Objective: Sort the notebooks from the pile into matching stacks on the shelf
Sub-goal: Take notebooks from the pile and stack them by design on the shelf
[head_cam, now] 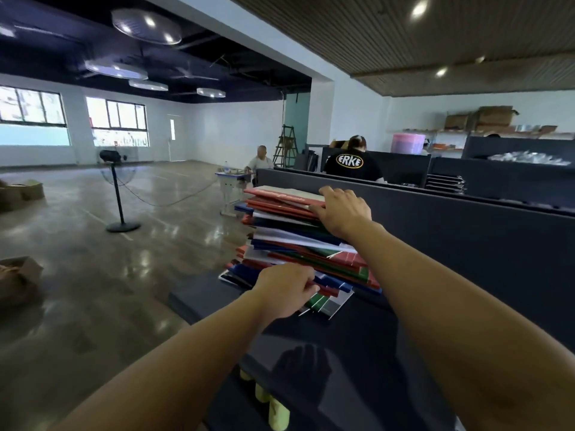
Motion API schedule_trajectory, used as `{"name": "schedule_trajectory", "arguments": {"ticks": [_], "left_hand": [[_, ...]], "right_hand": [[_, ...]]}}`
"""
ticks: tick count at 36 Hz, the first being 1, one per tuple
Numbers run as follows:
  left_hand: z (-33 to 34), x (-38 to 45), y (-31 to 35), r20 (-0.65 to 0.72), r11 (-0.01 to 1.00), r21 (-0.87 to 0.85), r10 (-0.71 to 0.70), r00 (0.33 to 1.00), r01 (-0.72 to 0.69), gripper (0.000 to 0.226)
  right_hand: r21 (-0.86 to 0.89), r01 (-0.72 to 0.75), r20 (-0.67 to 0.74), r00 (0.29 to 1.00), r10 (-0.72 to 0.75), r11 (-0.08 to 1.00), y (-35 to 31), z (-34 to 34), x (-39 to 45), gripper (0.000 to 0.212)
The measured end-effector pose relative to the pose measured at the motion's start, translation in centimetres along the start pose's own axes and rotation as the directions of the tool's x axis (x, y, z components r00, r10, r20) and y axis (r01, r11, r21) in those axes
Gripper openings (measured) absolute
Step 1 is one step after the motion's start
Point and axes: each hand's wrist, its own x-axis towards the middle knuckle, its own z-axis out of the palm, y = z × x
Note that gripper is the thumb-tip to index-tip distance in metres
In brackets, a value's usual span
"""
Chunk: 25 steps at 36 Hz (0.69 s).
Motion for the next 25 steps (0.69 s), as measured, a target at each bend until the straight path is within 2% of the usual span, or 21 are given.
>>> {"name": "schedule_trajectory", "arguments": {"ticks": [6,9,11,14,20,22,25], "left_hand": [[0.4,0.5,-1.1,0.002,0.992,-0.042,0.122,0.992,-0.122,0.023],[0.5,0.9,-1.6,0.021,0.988,-0.039,0.151,0.988,-0.150,0.025],[0.4,1.0,-1.9,0.020,0.986,-0.051,0.160,0.987,-0.159,0.026],[0.2,1.3,-2.2,0.006,0.982,-0.080,0.172,0.985,-0.171,0.027],[0.1,2.2,-2.0,0.003,0.982,-0.095,0.165,0.986,-0.164,0.029],[0.3,2.2,-1.9,-0.001,0.981,-0.097,0.168,0.986,-0.168,0.030],[0.4,2.0,-2.2,0.018,0.981,-0.106,0.163,0.986,-0.161,0.032]], "right_hand": [[-0.019,-0.059,0.105,0.993,0.060,0.998,0.4,-0.2,0.9,0.070],[0.024,-0.097,0.215,0.972,0.090,0.995,0.9,-0.7,1.3,0.065],[0.015,-0.075,0.238,0.969,0.070,0.997,1.0,-1.0,1.5,0.056],[-0.034,-0.014,0.209,0.978,0.021,0.999,0.8,-1.4,1.5,0.047],[-0.331,0.122,0.102,0.990,-0.093,0.936,0.1,-1.3,1.5,0.035],[-0.373,0.158,0.064,0.987,-0.144,0.914,0.1,-1.1,1.8,0.029],[-0.323,0.149,0.030,0.989,-0.147,0.935,0.4,-1.2,2.3,0.031]]}}
